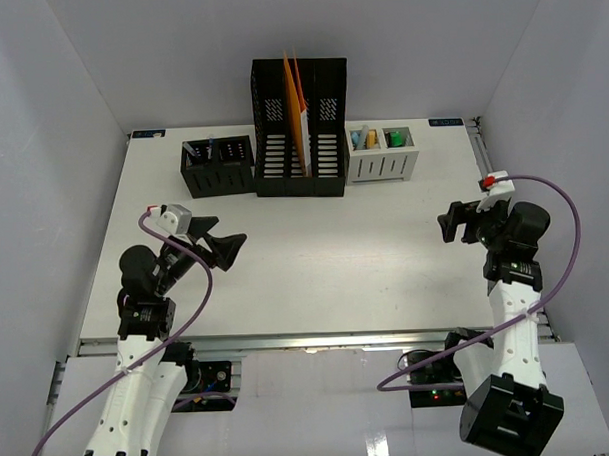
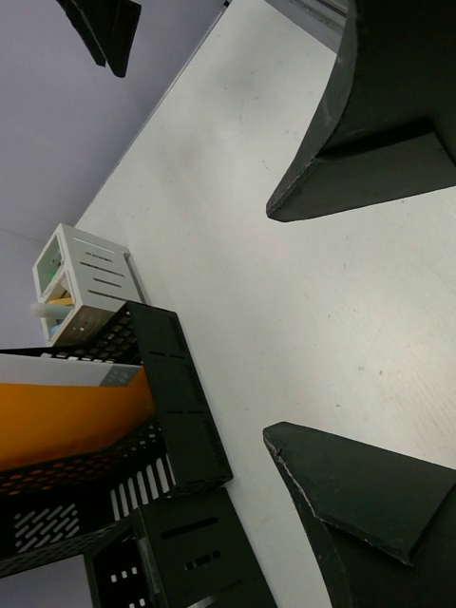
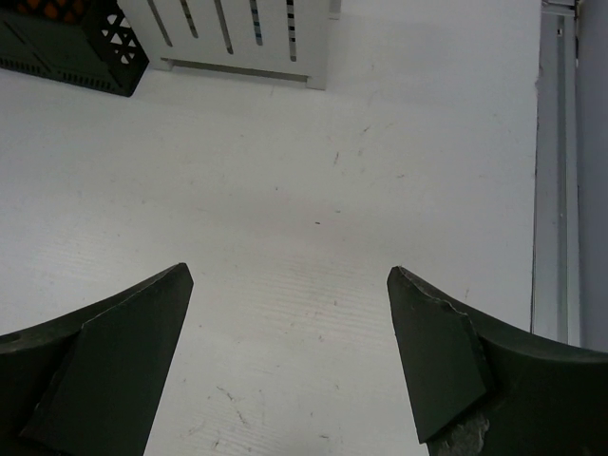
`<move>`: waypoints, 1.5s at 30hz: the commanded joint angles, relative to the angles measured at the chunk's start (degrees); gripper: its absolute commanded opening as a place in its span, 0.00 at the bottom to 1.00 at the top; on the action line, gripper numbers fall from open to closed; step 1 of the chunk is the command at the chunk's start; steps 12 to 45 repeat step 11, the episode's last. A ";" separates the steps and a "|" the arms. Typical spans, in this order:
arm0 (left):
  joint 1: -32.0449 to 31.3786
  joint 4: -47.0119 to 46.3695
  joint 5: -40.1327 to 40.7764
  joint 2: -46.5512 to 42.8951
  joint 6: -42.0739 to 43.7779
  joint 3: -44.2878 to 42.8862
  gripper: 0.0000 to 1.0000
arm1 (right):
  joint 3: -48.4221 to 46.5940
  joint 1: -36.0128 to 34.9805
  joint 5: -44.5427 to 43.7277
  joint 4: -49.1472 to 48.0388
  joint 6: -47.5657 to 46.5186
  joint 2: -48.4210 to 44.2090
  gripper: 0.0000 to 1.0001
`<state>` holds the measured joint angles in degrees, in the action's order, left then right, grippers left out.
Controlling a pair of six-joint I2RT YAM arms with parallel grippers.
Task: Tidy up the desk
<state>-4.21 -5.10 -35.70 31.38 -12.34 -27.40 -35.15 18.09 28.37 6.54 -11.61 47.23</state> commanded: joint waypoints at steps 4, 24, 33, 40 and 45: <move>0.08 3.02 1.90 -0.53 1.38 -0.90 0.98 | 2.51 1.11 -5.38 -5.13 7.62 -5.60 0.90; 0.08 3.43 2.39 -0.33 1.59 -0.90 0.98 | 1.77 1.18 -6.75 -4.46 7.50 -5.11 0.90; 0.08 3.43 2.39 -0.33 1.59 -0.90 0.98 | 1.77 1.18 -6.75 -4.46 7.50 -5.11 0.90; 0.08 3.43 2.39 -0.33 1.59 -0.90 0.98 | 1.77 1.18 -6.75 -4.46 7.50 -5.11 0.90; 0.08 3.43 2.39 -0.33 1.59 -0.90 0.98 | 1.77 1.18 -6.75 -4.46 7.50 -5.11 0.90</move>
